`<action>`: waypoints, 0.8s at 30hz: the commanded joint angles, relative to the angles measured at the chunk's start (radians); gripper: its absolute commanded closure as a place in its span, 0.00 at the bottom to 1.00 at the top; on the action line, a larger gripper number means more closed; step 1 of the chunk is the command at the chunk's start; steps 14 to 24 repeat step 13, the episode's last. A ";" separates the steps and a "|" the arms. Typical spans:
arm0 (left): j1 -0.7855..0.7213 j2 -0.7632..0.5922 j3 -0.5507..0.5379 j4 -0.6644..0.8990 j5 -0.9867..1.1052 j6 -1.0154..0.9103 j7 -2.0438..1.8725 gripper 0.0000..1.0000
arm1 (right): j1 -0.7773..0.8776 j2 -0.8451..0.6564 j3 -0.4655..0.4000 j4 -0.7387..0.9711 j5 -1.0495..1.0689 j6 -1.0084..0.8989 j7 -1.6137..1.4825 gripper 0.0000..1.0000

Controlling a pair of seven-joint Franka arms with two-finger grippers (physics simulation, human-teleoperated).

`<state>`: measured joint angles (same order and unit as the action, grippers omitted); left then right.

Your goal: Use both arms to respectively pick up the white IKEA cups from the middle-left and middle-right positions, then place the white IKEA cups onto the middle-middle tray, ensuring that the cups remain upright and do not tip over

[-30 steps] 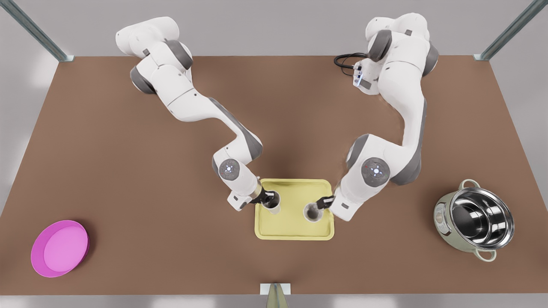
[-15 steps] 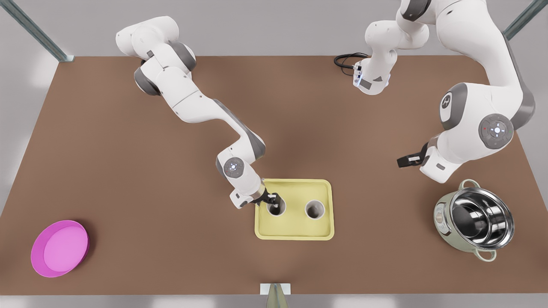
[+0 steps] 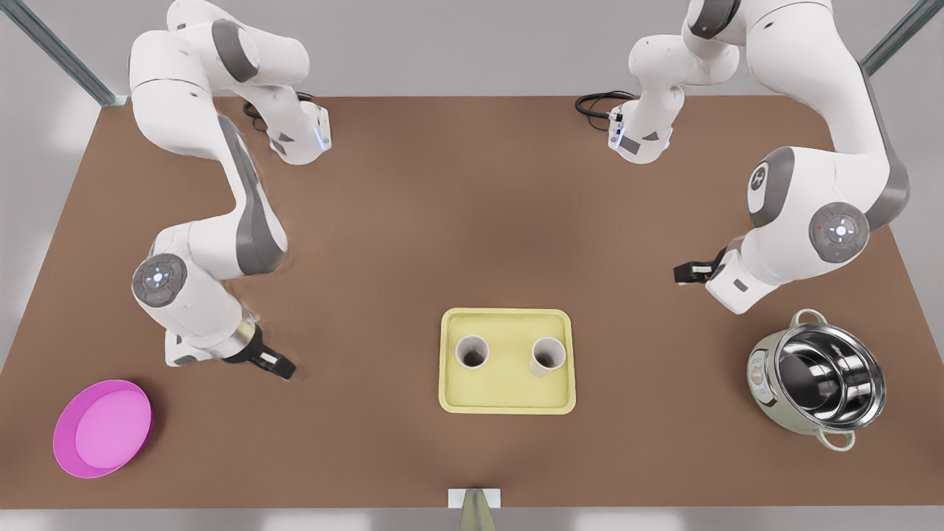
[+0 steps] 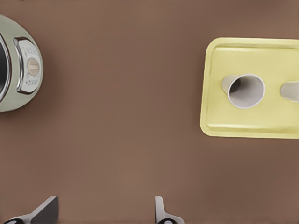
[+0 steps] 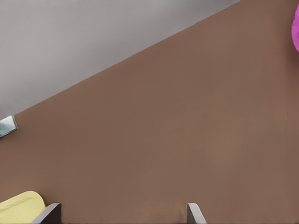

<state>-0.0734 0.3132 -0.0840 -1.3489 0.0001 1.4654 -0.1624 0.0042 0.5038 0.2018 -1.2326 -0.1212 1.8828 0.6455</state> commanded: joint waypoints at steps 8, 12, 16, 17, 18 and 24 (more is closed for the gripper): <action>-0.005 0.007 0.001 0.001 0.003 0.000 0.116 0.00 | 0.002 -0.392 -0.068 -0.197 -0.032 -0.442 -0.738 0.00; -0.006 0.007 0.001 0.001 0.003 -0.002 0.116 0.00 | 0.000 -0.415 -0.070 -0.226 0.009 -0.441 -0.719 0.00; -0.006 0.007 0.001 0.001 0.003 -0.002 0.116 0.00 | -0.001 -0.415 -0.070 -0.226 0.009 -0.441 -0.719 0.00; -0.006 0.007 0.001 0.001 0.003 -0.002 0.116 0.00 | -0.001 -0.415 -0.070 -0.226 0.009 -0.441 -0.719 0.00; -0.006 0.007 0.001 0.001 0.003 -0.002 0.116 0.00 | -0.001 -0.415 -0.070 -0.226 0.009 -0.441 -0.719 0.00; -0.006 0.007 0.001 0.001 0.003 -0.002 0.116 0.00 | -0.001 -0.415 -0.070 -0.226 0.009 -0.441 -0.719 0.00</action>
